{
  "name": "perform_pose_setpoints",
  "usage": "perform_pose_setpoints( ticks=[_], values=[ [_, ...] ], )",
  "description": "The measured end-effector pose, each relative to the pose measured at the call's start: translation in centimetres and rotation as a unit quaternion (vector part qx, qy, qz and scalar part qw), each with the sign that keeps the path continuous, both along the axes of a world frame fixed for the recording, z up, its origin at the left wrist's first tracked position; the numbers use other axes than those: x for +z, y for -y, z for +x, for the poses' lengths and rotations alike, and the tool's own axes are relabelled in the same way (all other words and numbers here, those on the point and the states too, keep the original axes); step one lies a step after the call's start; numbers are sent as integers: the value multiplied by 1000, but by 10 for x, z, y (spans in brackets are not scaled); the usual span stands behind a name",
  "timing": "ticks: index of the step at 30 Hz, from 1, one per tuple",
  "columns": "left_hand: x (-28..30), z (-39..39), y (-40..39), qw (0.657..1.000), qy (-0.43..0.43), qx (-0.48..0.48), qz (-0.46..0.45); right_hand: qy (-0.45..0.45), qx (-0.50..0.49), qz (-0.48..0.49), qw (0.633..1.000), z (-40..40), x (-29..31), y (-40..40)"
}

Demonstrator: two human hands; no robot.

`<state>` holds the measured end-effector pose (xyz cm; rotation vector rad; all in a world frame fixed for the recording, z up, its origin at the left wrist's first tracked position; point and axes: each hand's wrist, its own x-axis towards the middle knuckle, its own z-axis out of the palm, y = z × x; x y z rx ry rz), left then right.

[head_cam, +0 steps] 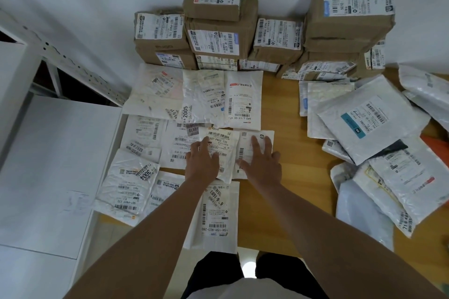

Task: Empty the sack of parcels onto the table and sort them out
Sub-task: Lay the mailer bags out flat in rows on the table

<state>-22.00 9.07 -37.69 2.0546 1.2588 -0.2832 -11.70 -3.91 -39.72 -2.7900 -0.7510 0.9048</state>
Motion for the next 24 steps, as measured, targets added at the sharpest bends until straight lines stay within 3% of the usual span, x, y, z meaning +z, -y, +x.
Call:
perform_pose_setpoints(
  ticks=[24],
  values=[
    [-6,1,-6,998,-31,-48,31,31,-12,10,999,-13,-7,-11]
  ],
)
